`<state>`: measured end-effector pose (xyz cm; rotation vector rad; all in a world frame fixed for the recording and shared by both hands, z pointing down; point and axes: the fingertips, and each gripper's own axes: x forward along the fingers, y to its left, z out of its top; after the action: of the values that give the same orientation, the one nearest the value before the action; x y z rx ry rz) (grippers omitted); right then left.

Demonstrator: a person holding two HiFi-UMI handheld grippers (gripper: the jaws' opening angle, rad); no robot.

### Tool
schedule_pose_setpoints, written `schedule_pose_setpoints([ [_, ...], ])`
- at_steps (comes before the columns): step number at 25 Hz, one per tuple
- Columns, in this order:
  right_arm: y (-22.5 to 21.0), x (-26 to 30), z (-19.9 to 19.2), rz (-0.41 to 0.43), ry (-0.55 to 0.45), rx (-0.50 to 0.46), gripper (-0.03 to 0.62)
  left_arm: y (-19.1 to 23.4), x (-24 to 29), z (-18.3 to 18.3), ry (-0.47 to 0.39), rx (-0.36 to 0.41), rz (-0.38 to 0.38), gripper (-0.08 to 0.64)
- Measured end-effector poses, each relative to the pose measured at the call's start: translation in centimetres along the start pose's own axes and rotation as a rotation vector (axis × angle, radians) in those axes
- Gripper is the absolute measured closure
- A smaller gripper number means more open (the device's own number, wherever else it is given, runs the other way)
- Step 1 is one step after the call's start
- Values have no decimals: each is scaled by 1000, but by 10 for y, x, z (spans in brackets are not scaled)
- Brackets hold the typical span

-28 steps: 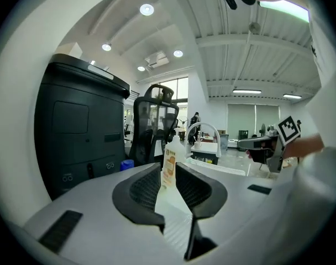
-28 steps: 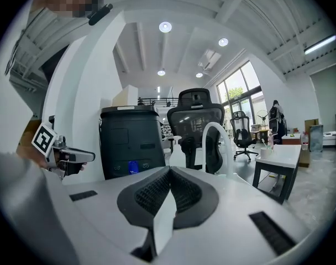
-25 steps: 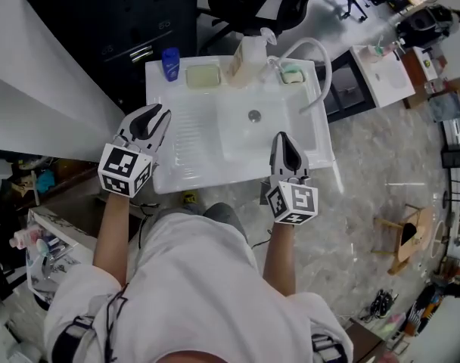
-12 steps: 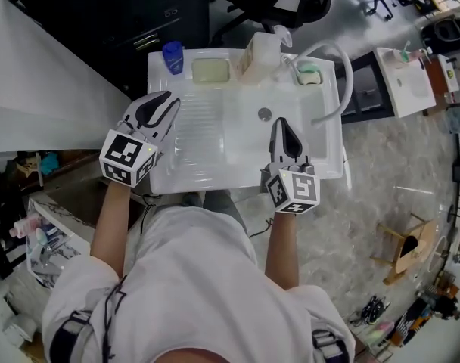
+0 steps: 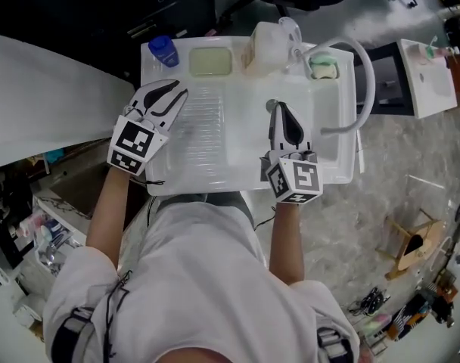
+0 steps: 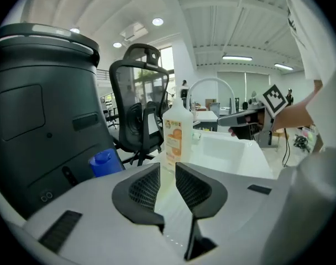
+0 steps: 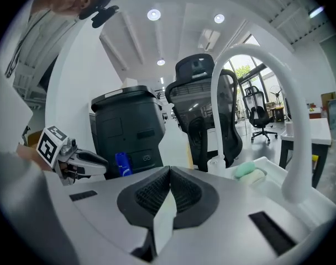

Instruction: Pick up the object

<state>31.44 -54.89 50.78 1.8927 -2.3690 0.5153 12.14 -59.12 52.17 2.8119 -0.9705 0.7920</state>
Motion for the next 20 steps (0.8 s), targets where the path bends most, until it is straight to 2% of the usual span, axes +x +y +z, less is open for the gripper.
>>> schedule_pose_setpoints([
  [9, -12, 34, -35, 20, 69, 17, 586, -2, 72, -43, 169, 165, -87, 477],
  [11, -15, 40, -40, 25, 81, 11, 586, -3, 87, -55, 226, 226, -96, 474],
  [16, -22, 56, -50, 26, 106, 36, 586, -2, 121, -89, 370, 439, -115, 465],
  [20, -23, 70, -54, 43, 111, 54, 586, 0, 143, -104, 427, 523, -120, 459],
])
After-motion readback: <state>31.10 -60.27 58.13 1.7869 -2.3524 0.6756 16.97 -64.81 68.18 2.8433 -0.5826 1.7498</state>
